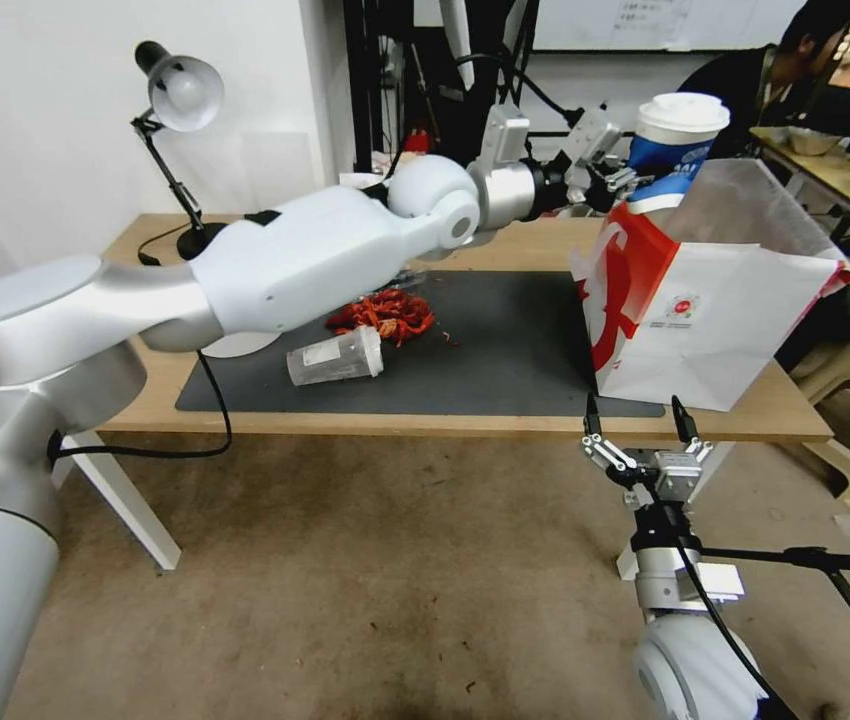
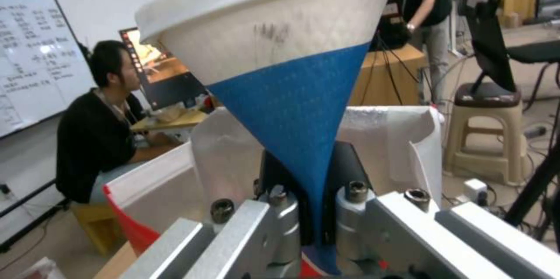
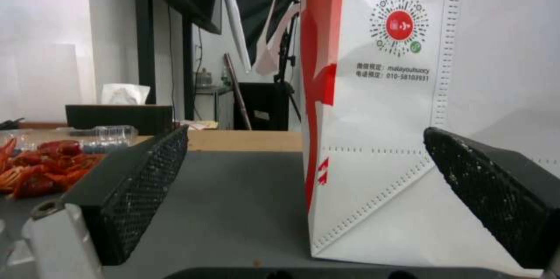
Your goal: Pick up the trash from the table and place it into the takeout bag.
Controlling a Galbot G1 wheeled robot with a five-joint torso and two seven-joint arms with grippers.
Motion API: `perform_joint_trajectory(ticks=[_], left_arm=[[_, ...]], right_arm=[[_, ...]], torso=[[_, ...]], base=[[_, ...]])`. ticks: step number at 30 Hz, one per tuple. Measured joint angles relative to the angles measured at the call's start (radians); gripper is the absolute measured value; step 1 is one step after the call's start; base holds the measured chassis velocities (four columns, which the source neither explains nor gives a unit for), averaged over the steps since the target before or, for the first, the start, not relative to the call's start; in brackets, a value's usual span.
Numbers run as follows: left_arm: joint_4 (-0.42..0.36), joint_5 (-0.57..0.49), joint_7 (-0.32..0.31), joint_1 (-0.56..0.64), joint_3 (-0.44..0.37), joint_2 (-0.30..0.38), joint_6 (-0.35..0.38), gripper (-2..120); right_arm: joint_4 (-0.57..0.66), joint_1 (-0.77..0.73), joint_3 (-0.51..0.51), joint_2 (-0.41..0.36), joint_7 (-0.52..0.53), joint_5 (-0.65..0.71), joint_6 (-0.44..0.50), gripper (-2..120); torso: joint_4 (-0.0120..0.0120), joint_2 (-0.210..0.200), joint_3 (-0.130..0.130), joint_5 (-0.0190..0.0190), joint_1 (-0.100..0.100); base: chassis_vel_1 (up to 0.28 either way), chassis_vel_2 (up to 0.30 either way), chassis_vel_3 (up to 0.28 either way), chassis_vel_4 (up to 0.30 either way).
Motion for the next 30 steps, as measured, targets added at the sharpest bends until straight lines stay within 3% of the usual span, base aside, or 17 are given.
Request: perform_joint_trajectory(ticks=[13, 21, 30], left_arm=[[0.122, -0.022, 0.039, -0.072, 0.052, -0.114, 0.034, 0], [0.26, 0.002, 0.102, -0.102, 0.078, -0.222, 0.068, 0], [0.328, 0.034, 0.166, -0.117, 0.109, -0.264, 0.1, 0]], right_arm=[[0.007, -0.001, -0.002, 0.019, -0.002, 0.0, 0.003, 100], [0.018, -0.013, 0.006, 0.018, -0.002, 0.002, 0.004, 100], [0.018, -0.013, 0.006, 0.023, -0.002, 0.003, 0.007, 100]], torso=[[-0.0002, 0.0, 0.0, 0.0001, 0.0], [-0.0004, 0.0, 0.0, 0.0002, 0.0], [-0.0002, 0.0, 0.0, 0.0, 0.0]], base=[[0.0, 0.0, 0.0, 0.0], [0.0, 0.0, 0.0, 0.0], [0.0, 0.0, 0.0, 0.0]])
